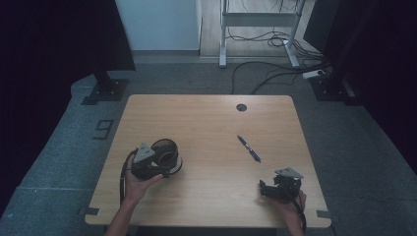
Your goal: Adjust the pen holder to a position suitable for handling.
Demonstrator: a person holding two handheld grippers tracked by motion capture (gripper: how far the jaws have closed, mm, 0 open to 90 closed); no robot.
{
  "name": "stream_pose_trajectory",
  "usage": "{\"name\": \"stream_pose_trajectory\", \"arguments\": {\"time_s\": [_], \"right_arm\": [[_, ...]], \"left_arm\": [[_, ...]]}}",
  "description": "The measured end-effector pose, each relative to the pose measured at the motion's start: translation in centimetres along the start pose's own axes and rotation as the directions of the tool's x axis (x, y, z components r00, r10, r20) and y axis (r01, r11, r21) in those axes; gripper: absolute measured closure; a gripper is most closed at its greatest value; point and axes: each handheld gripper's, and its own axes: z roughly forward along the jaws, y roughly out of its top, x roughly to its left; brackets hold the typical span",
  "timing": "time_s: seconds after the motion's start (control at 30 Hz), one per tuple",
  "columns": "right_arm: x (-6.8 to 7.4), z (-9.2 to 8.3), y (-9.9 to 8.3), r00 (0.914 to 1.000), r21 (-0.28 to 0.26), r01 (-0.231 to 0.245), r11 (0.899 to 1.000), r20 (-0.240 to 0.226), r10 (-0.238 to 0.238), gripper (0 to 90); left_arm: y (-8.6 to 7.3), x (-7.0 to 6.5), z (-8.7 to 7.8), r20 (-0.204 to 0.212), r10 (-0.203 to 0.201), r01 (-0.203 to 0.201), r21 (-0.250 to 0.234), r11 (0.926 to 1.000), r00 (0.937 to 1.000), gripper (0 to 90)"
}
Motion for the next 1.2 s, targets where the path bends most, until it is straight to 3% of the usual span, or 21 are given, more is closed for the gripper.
{"name": "stream_pose_trajectory", "arguments": {"time_s": [0.33, 0.63, 0.97, 1.2], "right_arm": [[0.0, 0.0, 0.0, 1.0000, -0.001, -0.001, 1.000, -0.001, 0.001, 3.4], [0.0, 0.0, 0.0, 1.0000, 0.000, 0.000, 1.000, 0.000, 0.000, 3.4], [0.0, 0.0, 0.0, 1.0000, -0.001, -0.001, 1.000, -0.001, 0.001, 3.4], [0.0, 0.0, 0.0, 1.0000, 0.000, 0.000, 1.000, 0.000, 0.000, 3.5]], "left_arm": [[0.8, -1.0, 1.1, 0.012, 0.016, -0.016, 0.002, 0.9999, 0.9998, 9.3], [1.8, -2.5, 3.1, 0.026, 0.040, -0.041, 0.016, 0.9990, 0.9988, 9.3], [2.3, -3.1, 4.5, 0.041, 0.029, -0.030, 0.020, 0.9994, 0.9987, 9.3], [3.0, -3.6, 5.4, 0.029, 0.028, -0.028, 0.011, 0.9995, 0.9992, 9.3]]}}
